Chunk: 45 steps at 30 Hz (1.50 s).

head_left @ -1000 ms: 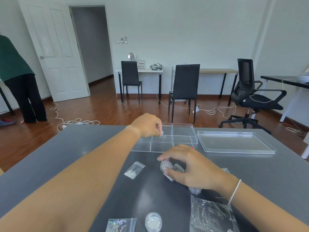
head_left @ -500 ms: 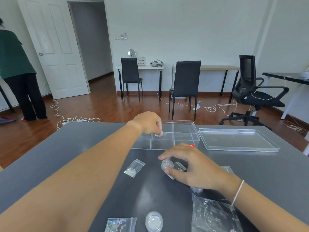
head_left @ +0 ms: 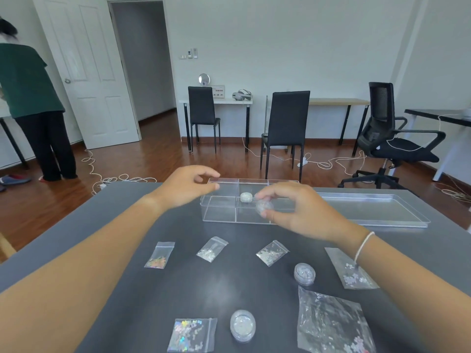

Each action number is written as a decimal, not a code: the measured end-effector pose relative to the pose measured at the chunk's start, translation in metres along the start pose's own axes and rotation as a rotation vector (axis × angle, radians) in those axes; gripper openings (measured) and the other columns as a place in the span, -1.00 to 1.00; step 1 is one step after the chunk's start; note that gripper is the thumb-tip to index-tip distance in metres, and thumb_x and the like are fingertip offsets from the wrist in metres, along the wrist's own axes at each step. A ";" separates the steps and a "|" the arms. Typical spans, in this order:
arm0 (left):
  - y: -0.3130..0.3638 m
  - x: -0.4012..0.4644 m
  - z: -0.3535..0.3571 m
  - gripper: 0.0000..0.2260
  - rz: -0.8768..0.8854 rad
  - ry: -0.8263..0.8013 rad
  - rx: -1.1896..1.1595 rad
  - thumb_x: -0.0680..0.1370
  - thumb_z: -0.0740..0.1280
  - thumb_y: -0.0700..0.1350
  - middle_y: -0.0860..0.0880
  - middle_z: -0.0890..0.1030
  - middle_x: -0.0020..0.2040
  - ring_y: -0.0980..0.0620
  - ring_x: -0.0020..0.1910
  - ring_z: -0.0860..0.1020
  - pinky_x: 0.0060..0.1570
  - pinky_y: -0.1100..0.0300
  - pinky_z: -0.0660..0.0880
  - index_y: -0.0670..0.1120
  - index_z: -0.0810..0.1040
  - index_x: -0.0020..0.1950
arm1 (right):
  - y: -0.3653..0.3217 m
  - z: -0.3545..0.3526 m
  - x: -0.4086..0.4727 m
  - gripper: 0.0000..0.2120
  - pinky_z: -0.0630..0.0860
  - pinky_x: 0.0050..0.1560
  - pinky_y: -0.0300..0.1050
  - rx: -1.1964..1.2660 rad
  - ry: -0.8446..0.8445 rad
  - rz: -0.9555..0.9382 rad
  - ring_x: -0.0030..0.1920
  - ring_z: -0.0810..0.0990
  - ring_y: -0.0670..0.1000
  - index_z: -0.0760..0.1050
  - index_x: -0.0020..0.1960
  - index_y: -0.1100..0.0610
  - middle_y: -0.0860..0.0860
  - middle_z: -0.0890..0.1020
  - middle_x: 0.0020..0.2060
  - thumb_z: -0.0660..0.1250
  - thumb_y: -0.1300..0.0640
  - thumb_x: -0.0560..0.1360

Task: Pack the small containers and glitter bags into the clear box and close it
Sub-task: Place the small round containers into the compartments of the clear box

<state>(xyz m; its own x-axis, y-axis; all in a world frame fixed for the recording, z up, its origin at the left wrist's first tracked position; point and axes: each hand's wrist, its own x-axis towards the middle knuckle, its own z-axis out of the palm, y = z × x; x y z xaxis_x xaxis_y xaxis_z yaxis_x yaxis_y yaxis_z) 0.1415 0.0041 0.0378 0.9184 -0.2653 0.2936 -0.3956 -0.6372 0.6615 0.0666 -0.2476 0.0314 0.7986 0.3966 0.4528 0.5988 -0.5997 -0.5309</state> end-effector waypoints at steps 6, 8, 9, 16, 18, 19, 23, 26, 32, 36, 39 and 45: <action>-0.019 -0.027 -0.001 -0.84 -0.032 -0.015 -0.086 0.40 0.41 0.08 0.30 0.52 0.11 0.24 0.12 0.48 0.07 0.24 0.33 0.27 0.56 -0.04 | 0.015 -0.007 0.034 -0.82 0.38 0.14 -0.17 -0.020 0.017 0.107 0.01 0.55 -0.11 0.53 -0.03 -0.14 -0.16 0.60 -0.14 0.42 0.05 0.39; -0.023 -0.031 0.001 -0.83 -0.038 -0.019 -0.107 0.39 0.42 0.08 0.32 0.52 0.11 0.25 0.12 0.49 0.07 0.26 0.33 0.29 0.56 -0.06 | 0.021 -0.007 0.045 -0.84 0.35 0.09 -0.17 -0.042 -0.010 0.163 0.02 0.53 -0.10 0.50 -0.06 -0.14 -0.16 0.60 -0.14 0.40 0.01 0.40; -0.024 -0.033 0.003 -0.83 -0.040 -0.019 -0.117 0.38 0.43 0.07 0.30 0.52 0.12 0.23 0.12 0.49 0.07 0.25 0.34 0.30 0.56 -0.08 | 0.023 -0.007 0.050 -0.86 0.36 0.07 -0.16 -0.052 -0.021 0.187 0.02 0.52 -0.09 0.49 -0.07 -0.12 -0.15 0.60 -0.14 0.40 0.01 0.40; -0.030 -0.036 0.007 -0.81 -0.025 0.019 -0.131 0.39 0.44 0.00 0.22 0.54 0.15 0.20 0.14 0.49 0.19 0.26 0.30 0.31 0.58 -0.12 | 0.032 0.002 0.070 -0.92 0.46 0.02 -0.08 -0.148 -0.091 0.304 0.04 0.56 0.01 0.51 -0.18 -0.02 -0.05 0.62 -0.05 0.39 0.02 0.38; -0.032 -0.035 0.008 -0.82 -0.017 0.025 -0.130 0.40 0.44 -0.02 0.21 0.53 0.16 0.25 0.18 0.46 0.21 0.33 0.25 0.27 0.60 -0.09 | 0.033 0.003 0.071 -0.91 0.49 0.09 -0.01 -0.184 -0.111 0.332 0.05 0.56 0.03 0.51 -0.19 -0.01 -0.03 0.62 -0.03 0.39 0.01 0.38; -0.032 -0.035 0.008 -0.82 -0.017 0.028 -0.132 0.41 0.44 -0.03 0.20 0.54 0.16 0.27 0.18 0.45 0.19 0.39 0.23 0.25 0.61 -0.08 | 0.033 0.003 0.072 -0.91 0.49 0.11 0.01 -0.205 -0.116 0.343 0.05 0.56 0.04 0.51 -0.21 -0.02 -0.02 0.62 -0.03 0.39 0.00 0.37; -0.034 -0.034 0.009 -0.84 -0.015 0.049 -0.131 0.42 0.43 -0.05 0.16 0.57 0.15 0.34 0.12 0.46 0.00 0.70 0.22 0.18 0.63 -0.06 | 0.030 0.005 0.073 -0.90 0.46 0.18 0.04 -0.266 -0.130 0.362 0.05 0.54 0.06 0.49 -0.23 0.00 -0.02 0.61 -0.05 0.39 0.02 0.39; -0.035 -0.033 0.010 -0.85 -0.014 0.060 -0.144 0.41 0.43 -0.05 0.14 0.60 0.15 0.40 0.06 0.47 0.00 0.70 0.24 0.19 0.63 -0.09 | 0.028 0.006 0.077 -0.90 0.41 0.22 0.10 -0.328 -0.160 0.362 0.04 0.54 0.07 0.50 -0.21 0.05 -0.04 0.58 -0.12 0.39 0.05 0.39; -0.036 -0.033 0.011 -0.84 -0.011 0.067 -0.158 0.42 0.43 -0.07 0.13 0.60 0.15 0.46 0.03 0.47 0.01 0.65 0.28 0.21 0.63 -0.10 | 0.024 0.014 0.088 -0.89 0.35 0.15 0.05 -0.546 -0.291 0.364 0.05 0.52 0.09 0.47 -0.22 0.05 0.00 0.60 -0.07 0.37 0.05 0.40; -0.036 -0.035 0.012 -0.82 -0.007 0.071 -0.162 0.42 0.42 -0.08 0.14 0.58 0.17 0.44 0.04 0.47 0.01 0.68 0.27 0.21 0.62 -0.08 | 0.024 0.017 0.091 -0.86 0.34 0.10 0.03 -0.611 -0.327 0.357 0.03 0.54 0.10 0.53 -0.16 0.09 0.04 0.63 -0.03 0.37 0.02 0.41; -0.037 -0.035 0.012 -0.83 -0.012 0.071 -0.168 0.43 0.42 -0.08 0.13 0.58 0.19 0.45 0.07 0.45 0.04 0.67 0.26 0.17 0.63 -0.04 | 0.022 0.017 0.093 -0.83 0.35 0.12 0.04 -0.664 -0.346 0.339 0.03 0.55 0.11 0.57 -0.09 0.13 0.06 0.64 -0.03 0.36 0.03 0.42; -0.037 -0.035 0.013 -0.82 -0.008 0.079 -0.182 0.43 0.42 -0.10 0.12 0.58 0.18 0.53 0.02 0.43 0.01 0.67 0.27 0.16 0.64 -0.04 | 0.023 0.019 0.095 -0.84 0.29 0.19 0.09 -0.735 -0.349 0.344 0.05 0.55 0.12 0.60 -0.04 0.13 0.06 0.65 -0.03 0.36 0.10 0.42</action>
<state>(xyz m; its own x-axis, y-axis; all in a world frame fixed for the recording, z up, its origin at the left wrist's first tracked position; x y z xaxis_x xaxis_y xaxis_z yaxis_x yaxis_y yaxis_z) 0.1238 0.0270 -0.0060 0.9207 -0.1986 0.3361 -0.3902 -0.4957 0.7759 0.1579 -0.2105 0.0485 0.9723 0.2296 0.0447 0.2272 -0.9724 0.0523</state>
